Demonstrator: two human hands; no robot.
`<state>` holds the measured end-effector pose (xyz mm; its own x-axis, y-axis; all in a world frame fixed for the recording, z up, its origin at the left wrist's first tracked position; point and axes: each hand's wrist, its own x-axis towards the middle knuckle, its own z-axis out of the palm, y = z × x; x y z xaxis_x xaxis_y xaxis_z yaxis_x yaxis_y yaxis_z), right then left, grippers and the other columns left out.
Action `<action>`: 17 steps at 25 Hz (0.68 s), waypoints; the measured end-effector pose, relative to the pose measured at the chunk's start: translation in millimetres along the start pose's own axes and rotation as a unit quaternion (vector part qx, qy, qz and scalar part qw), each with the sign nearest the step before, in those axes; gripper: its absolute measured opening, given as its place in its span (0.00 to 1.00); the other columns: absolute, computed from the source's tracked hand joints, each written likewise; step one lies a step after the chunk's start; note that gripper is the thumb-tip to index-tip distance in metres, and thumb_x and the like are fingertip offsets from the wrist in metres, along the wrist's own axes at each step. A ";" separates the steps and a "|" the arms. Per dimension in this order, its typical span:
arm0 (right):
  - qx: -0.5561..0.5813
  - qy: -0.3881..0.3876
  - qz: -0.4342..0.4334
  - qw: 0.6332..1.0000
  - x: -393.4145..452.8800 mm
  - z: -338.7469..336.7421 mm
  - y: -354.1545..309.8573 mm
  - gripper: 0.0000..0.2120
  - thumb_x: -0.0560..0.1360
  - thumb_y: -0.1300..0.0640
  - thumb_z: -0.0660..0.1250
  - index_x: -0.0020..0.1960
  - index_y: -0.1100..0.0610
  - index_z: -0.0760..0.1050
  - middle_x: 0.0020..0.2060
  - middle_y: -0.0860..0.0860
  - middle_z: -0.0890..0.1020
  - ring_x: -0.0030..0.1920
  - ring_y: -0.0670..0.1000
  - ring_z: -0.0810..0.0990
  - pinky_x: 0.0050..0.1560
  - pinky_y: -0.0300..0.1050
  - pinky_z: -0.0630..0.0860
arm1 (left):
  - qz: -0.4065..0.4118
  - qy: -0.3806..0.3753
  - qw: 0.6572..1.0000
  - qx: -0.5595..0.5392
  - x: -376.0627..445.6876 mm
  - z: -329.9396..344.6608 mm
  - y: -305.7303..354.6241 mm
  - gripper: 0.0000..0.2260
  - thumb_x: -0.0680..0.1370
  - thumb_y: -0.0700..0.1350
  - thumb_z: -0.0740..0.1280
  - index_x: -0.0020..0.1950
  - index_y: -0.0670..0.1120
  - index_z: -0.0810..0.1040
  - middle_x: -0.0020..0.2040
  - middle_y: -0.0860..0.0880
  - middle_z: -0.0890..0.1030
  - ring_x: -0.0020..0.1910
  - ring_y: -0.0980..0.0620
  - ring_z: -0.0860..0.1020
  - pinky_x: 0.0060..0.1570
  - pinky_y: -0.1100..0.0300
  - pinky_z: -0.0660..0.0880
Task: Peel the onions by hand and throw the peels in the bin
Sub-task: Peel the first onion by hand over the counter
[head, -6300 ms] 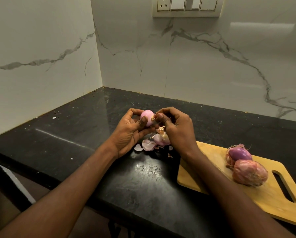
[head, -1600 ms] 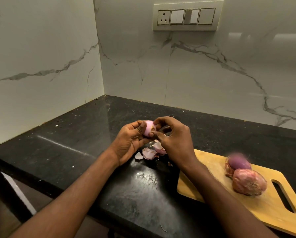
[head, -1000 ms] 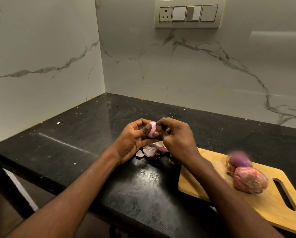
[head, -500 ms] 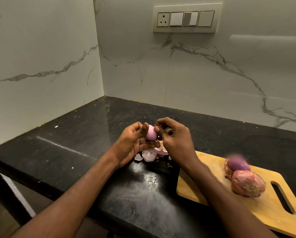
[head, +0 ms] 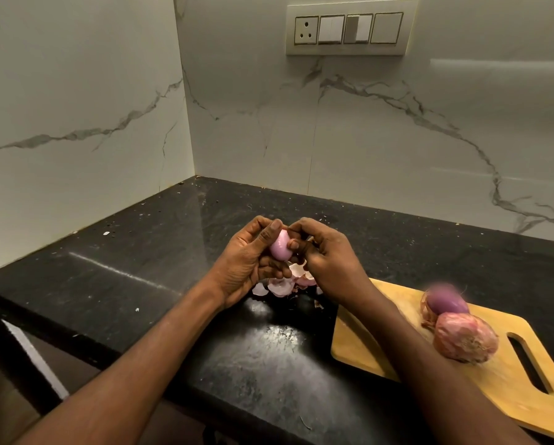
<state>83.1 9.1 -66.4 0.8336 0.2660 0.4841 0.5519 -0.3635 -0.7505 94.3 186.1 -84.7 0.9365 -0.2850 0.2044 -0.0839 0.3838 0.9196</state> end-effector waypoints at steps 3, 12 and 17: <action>0.055 0.049 0.017 0.997 -1.9 5.0 0.5 0.10 0.82 0.70 0.61 0.50 0.61 0.79 0.43 0.55 0.81 0.39 0.43 0.78 0.38 0.37 0.76 | -0.008 0.026 1.000 -0.003 2.2 -0.4 -1.4 0.20 0.83 0.53 0.65 0.65 0.38 0.74 0.46 0.32 0.82 0.30 0.45 0.83 0.32 0.58 0.82; -0.030 0.130 0.003 0.991 -0.7 4.9 8.9 0.08 0.74 0.62 0.77 0.51 0.52 0.84 0.47 0.44 0.85 0.50 0.43 0.83 0.51 0.38 0.80 | -0.006 -0.007 0.999 -0.046 -0.9 -1.0 0.4 0.15 0.81 0.47 0.64 0.66 0.42 0.72 0.53 0.36 0.83 0.39 0.41 0.85 0.41 0.54 0.85; -0.042 0.054 0.043 0.997 1.4 1.1 6.6 0.11 0.75 0.67 0.74 0.48 0.52 0.80 0.51 0.45 0.79 0.53 0.47 0.80 0.44 0.40 0.82 | -0.016 -0.015 0.997 -0.071 -0.7 -0.6 -0.1 0.15 0.79 0.39 0.65 0.66 0.42 0.71 0.59 0.34 0.80 0.48 0.41 0.85 0.46 0.48 0.86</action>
<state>87.9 8.0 -71.1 0.8730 0.1352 0.4686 0.4747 -0.4559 -0.7529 93.9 186.8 -85.1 0.9268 -0.3254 0.1875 -0.0023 0.4943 0.8693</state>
